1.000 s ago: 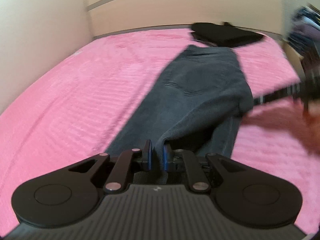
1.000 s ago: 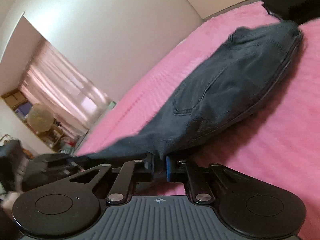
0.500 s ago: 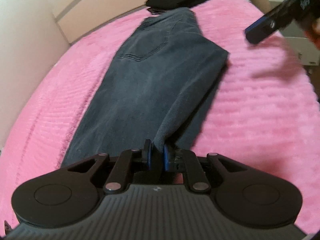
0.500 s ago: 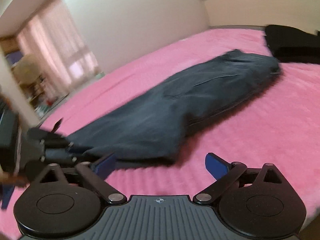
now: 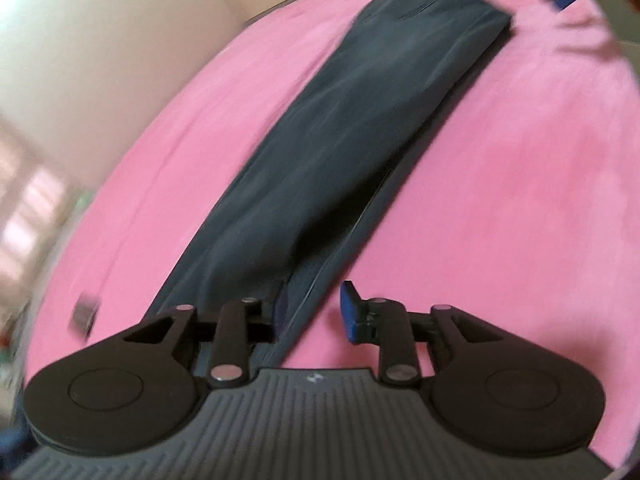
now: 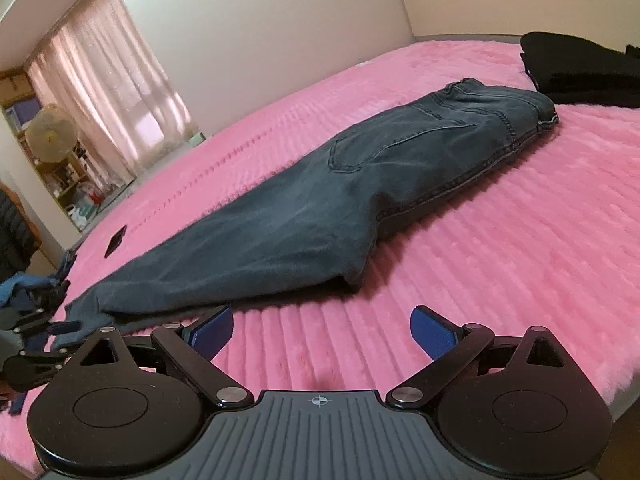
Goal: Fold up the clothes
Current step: 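Grasp the leg hems again with the left gripper and lift them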
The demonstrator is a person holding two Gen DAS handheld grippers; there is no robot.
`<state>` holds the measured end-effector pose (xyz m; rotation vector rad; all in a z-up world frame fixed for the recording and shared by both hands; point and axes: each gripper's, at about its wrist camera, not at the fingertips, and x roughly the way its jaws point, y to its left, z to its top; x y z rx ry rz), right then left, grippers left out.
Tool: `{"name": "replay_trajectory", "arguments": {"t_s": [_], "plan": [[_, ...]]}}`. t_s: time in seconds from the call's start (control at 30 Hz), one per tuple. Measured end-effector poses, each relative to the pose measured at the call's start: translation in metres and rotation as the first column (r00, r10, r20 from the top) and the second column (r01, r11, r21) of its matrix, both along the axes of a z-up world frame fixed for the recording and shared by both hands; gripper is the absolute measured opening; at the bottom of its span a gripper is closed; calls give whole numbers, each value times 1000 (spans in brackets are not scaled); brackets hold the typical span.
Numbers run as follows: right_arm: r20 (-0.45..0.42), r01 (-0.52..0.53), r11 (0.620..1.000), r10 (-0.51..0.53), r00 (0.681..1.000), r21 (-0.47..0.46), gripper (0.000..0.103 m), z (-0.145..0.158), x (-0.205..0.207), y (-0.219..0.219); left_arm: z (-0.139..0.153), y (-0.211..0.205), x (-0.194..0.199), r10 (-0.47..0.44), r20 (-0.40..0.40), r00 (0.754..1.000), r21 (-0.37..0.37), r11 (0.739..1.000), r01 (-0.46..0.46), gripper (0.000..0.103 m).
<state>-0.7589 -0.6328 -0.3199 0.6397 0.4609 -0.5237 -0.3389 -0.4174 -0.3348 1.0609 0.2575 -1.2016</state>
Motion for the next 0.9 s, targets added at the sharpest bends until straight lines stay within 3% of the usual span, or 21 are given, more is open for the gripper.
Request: {"name": "replay_trajectory", "arguments": {"t_s": [0.2,0.47,0.5,0.63,0.7,0.77,0.9], "plan": [[-8,-95,995,95,995,-43,98,7,30,26,-13,57,29,123,151,981,29,991,-129,32],[-10,-203,976,203,979,-73,98,5,99,49,-38,64,76,32,357,934,175,979,-100,34],[-15,-215,974,214,977,-78,98,4,107,52,-41,67,81,15,367,930,198,976,-94,33],[-29,-249,965,247,969,-89,98,-1,133,56,-52,79,101,-50,398,916,277,958,-68,3],[-32,-246,966,244,969,-85,98,-2,142,56,-49,87,108,-40,387,921,249,967,-62,1],[-33,-241,966,239,971,-91,98,-2,149,57,-40,94,116,-19,428,904,205,976,-76,1],[-41,-246,965,243,969,-94,98,-2,154,60,-49,106,130,14,364,931,226,969,-103,1]]}}
